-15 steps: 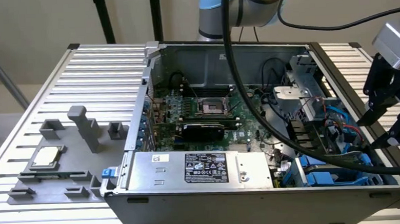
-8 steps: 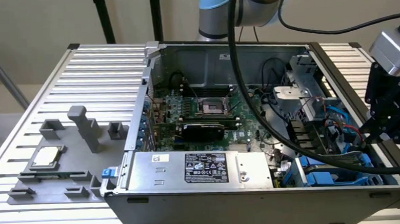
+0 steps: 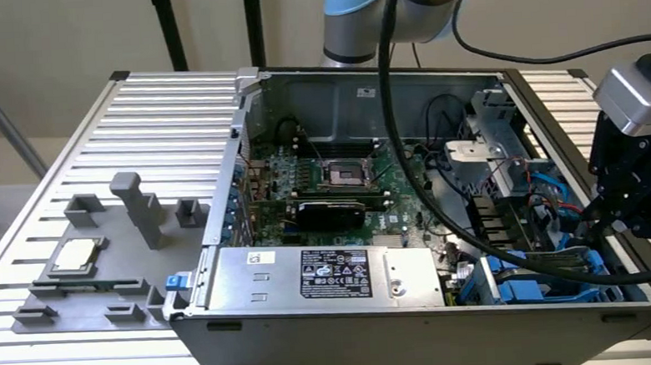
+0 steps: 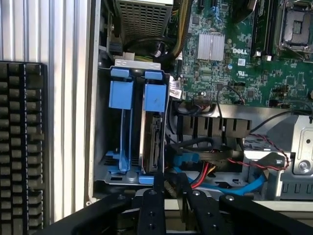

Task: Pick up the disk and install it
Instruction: 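Insert the first disk wire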

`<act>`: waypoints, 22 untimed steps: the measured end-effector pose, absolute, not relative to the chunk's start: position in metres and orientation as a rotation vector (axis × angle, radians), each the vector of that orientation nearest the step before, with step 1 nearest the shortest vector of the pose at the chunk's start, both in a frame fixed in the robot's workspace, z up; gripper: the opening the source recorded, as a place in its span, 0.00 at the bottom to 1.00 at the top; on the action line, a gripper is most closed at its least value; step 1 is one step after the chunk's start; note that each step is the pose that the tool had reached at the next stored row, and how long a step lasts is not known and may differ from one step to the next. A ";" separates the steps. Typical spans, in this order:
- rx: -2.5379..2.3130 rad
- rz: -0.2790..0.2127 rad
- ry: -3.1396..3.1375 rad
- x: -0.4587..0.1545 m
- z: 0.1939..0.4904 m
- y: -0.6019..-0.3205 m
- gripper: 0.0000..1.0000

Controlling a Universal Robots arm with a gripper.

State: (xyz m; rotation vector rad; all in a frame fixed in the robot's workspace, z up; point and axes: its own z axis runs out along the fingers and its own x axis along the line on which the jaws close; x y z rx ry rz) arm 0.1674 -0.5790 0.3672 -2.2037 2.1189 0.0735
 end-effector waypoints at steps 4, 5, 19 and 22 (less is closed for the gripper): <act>-2.205 0.072 2.118 0.165 0.360 -0.579 0.25; -2.205 0.072 2.119 0.163 0.358 -0.579 0.25; -2.216 0.052 2.128 0.148 0.353 -0.564 0.45; -2.216 0.053 2.128 0.150 0.352 -0.574 0.45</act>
